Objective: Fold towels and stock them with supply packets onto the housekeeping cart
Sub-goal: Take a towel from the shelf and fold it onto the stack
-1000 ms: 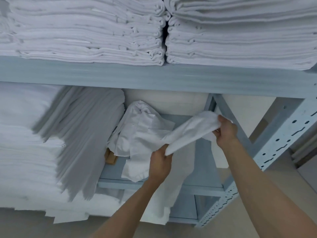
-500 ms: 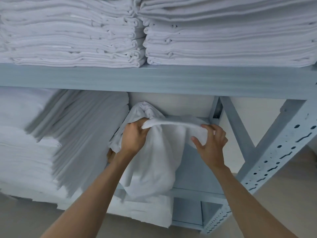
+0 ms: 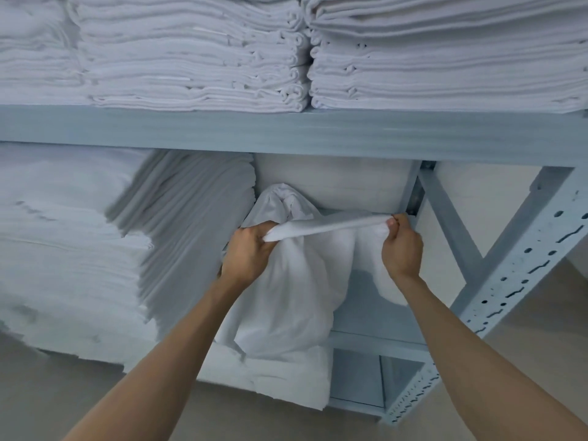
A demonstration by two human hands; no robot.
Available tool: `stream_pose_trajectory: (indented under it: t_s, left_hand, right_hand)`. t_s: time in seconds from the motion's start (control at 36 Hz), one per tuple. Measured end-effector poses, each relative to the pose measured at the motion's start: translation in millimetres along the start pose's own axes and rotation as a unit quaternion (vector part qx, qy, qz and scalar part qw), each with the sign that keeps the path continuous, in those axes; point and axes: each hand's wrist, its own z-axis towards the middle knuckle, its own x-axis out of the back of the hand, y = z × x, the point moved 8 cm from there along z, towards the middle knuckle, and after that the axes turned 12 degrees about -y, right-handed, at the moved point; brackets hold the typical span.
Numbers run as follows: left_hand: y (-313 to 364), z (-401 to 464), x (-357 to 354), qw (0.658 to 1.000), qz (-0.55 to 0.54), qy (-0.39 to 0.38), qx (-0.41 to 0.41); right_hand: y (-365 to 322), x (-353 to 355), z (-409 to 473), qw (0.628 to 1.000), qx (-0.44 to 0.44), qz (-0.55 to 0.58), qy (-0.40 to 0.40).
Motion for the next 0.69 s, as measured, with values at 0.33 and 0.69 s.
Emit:
stream_pose_trajectory:
  t_s: [0.33,0.69]
  left_hand:
    - [-18,-72,19,0.993,-0.059,-0.083,-0.063]
    - [-16,-131,14,0.994,-0.094,-0.058,-0.023]
  right_hand:
    - [-23,12,-126,0.998,-0.046,-0.03,-0.012]
    - [-34,28,-220,0.983,-0.079,-0.09,-0.138]
